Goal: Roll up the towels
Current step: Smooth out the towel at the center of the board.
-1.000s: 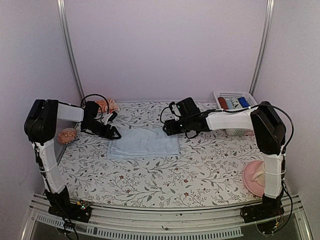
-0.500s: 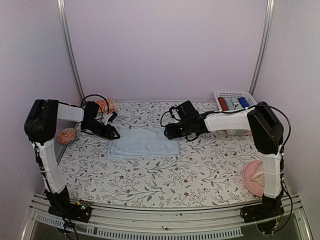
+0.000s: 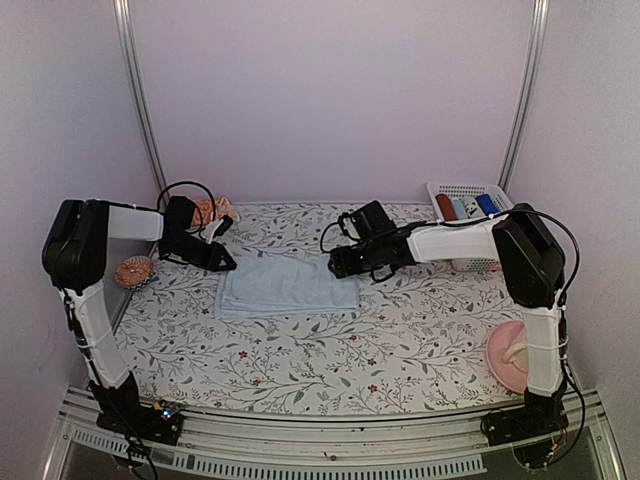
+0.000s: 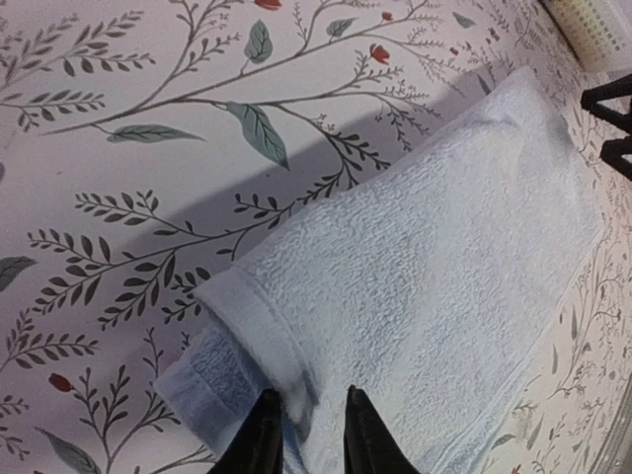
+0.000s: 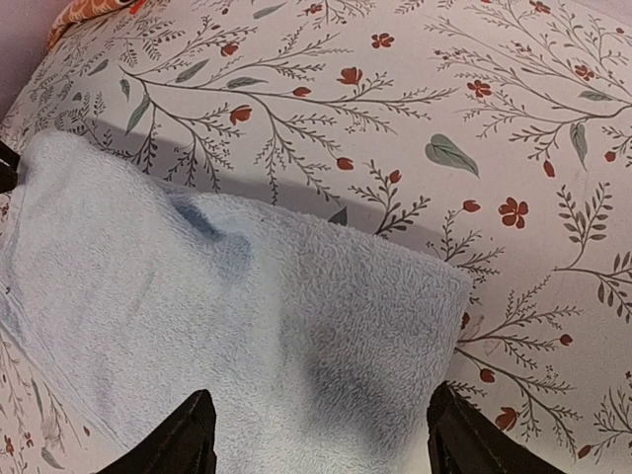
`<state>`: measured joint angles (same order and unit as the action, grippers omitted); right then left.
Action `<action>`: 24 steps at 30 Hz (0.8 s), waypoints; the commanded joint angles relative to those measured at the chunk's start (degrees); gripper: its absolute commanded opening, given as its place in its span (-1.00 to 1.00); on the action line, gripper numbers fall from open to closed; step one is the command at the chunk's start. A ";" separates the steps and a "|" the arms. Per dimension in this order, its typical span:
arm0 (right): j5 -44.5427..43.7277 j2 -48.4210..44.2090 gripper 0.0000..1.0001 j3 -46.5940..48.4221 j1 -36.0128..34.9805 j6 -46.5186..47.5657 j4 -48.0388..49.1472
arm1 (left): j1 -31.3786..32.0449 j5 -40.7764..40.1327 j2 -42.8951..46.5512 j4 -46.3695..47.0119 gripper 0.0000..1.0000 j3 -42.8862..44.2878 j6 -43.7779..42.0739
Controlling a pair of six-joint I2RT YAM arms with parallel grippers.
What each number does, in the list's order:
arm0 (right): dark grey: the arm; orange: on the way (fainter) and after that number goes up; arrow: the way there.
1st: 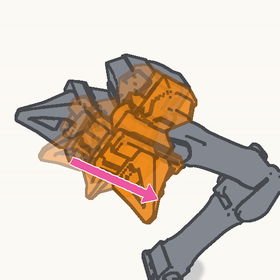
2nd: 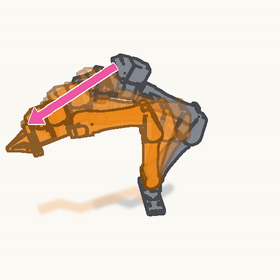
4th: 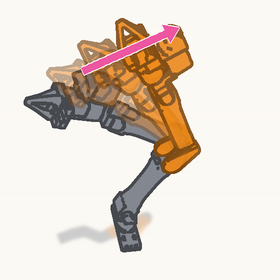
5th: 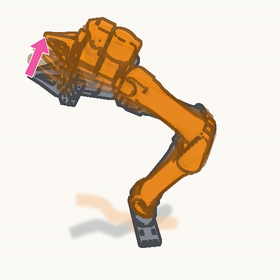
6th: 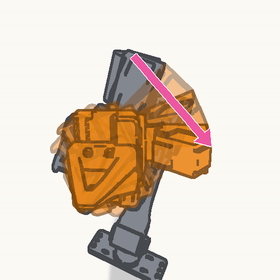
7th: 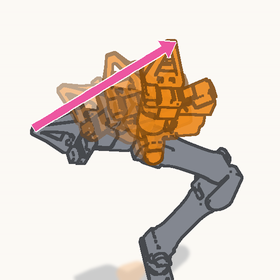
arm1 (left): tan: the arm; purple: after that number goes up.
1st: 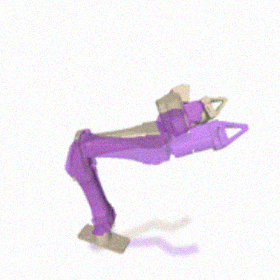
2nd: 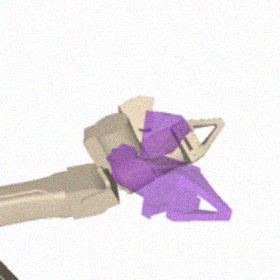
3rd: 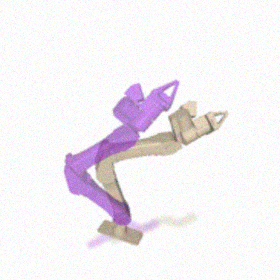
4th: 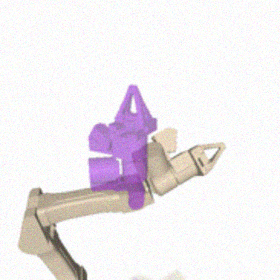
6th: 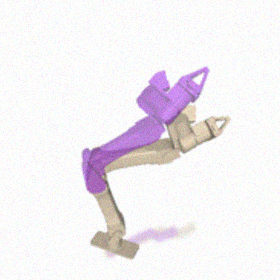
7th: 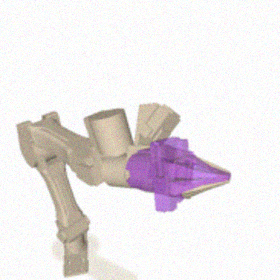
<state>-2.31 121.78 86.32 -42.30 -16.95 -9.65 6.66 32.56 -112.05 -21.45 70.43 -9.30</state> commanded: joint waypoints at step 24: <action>-3.50 2.47 0.48 3.12 0.42 0.34 -2.85 | 0.88 -3.50 2.88 -0.24 -1.00 -3.35 -0.23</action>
<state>-4.19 123.20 87.59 -42.28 -16.93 -11.66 7.03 29.43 -111.11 -20.84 68.60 -9.39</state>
